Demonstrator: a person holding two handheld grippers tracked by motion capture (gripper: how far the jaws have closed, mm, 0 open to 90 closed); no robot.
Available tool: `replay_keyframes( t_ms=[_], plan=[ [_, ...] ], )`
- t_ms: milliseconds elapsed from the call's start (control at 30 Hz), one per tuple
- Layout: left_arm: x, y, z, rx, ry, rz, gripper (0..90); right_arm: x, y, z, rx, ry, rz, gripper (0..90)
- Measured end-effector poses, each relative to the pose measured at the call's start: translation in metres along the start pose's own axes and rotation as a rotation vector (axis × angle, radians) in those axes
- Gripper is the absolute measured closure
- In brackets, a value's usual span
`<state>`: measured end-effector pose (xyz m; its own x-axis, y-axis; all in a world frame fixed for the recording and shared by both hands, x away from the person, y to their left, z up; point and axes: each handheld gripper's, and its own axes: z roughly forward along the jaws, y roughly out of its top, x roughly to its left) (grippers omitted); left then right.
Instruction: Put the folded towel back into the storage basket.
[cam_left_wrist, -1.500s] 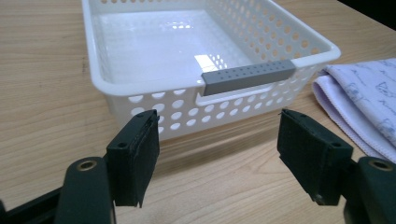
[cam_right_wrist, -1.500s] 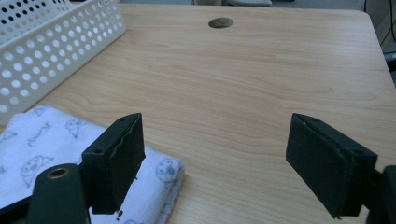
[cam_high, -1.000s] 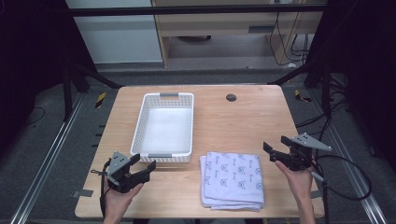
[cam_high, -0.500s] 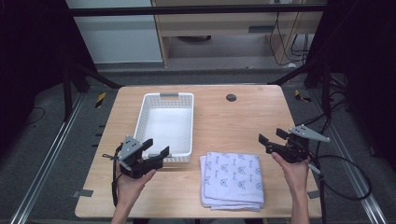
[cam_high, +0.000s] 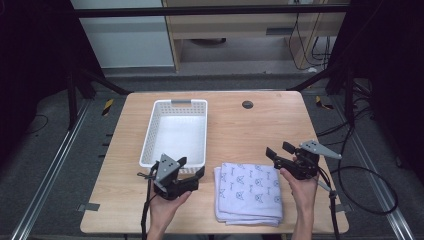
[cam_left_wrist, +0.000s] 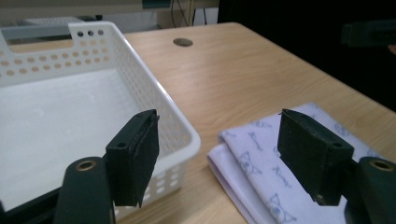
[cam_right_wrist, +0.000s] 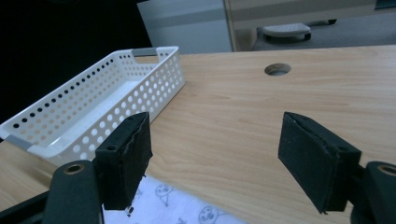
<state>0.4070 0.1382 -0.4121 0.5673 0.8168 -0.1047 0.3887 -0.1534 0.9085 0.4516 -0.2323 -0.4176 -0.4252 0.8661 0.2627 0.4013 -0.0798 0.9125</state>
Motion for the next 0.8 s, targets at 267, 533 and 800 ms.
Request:
replay_keyframes(
  t_ms=[267,533,800],
  plan=[
    [-0.02,-0.033,0.009,0.07,-0.024,-0.033,30.7,0.007,-0.007,0.002,0.069,0.043,-0.017,27.8],
    [-0.032,-0.054,0.022,0.123,-0.055,-0.054,31.1,0.006,-0.022,0.012,0.135,0.035,-0.014,28.6],
    [-0.046,-0.063,0.039,0.181,-0.074,-0.049,30.7,0.003,-0.041,0.02,0.188,-0.018,-0.021,30.2]
  ],
)
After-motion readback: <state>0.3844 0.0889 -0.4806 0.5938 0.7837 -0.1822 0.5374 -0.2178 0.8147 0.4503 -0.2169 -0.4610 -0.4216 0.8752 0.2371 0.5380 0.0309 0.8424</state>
